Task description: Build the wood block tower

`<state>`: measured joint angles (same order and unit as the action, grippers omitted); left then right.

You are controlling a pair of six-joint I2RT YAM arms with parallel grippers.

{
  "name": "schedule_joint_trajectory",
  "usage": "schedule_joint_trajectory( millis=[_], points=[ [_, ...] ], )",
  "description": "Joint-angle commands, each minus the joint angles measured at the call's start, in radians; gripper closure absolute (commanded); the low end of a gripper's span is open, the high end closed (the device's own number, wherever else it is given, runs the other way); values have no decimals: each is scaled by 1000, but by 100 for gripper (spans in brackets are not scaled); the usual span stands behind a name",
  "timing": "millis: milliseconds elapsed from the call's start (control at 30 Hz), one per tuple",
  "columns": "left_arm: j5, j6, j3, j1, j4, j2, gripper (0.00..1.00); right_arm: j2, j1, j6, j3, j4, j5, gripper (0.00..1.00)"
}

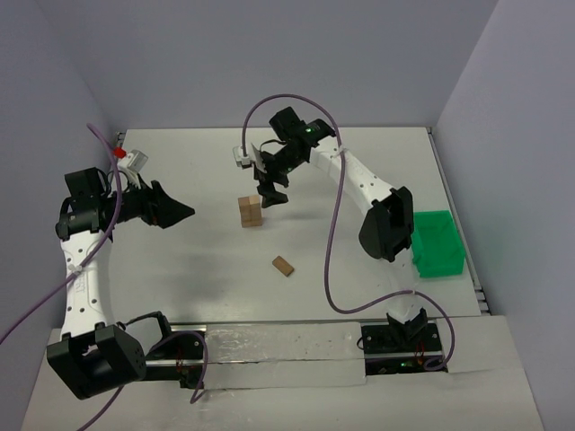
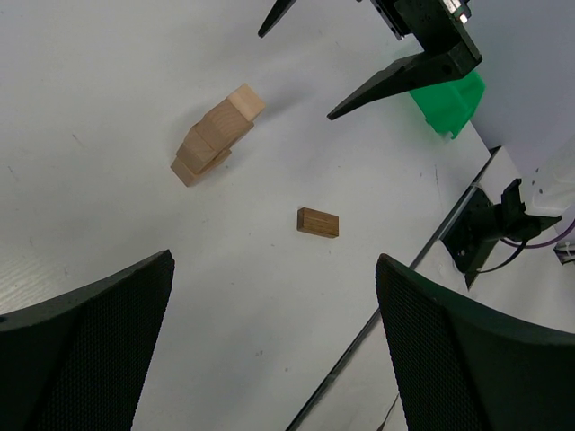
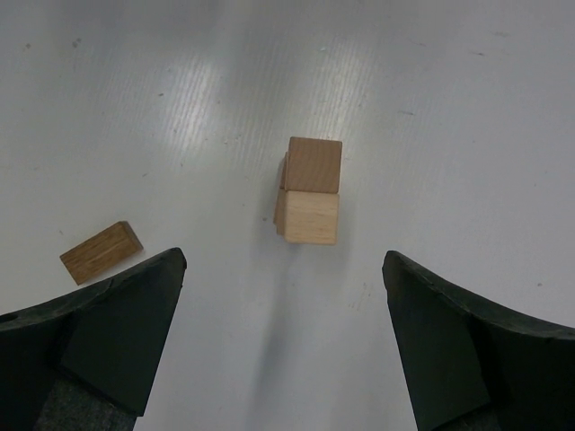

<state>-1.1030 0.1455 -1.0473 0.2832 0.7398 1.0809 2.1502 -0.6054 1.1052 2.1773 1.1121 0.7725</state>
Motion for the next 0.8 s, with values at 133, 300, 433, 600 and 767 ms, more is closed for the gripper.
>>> schedule_joint_trajectory(
  millis=[133, 300, 433, 600, 767],
  points=[
    [-15, 12, 12, 2, -64, -9, 1, 55, -48, -99, 33, -83, -66, 1],
    [-14, 3, 21, 2, -72, -9, 1, 72, -68, -120, 19, -108, -117, 0],
    [-12, -11, 23, 2, -86, -6, 1, 100, -78, -142, 37, -135, -153, 0],
    [-6, -11, 25, 2, -85, -5, 1, 125, -90, -146, 39, -156, -192, 0],
    [-6, -17, 30, 2, -90, -5, 1, 145, -102, -136, 41, -154, -213, 1]
  ],
)
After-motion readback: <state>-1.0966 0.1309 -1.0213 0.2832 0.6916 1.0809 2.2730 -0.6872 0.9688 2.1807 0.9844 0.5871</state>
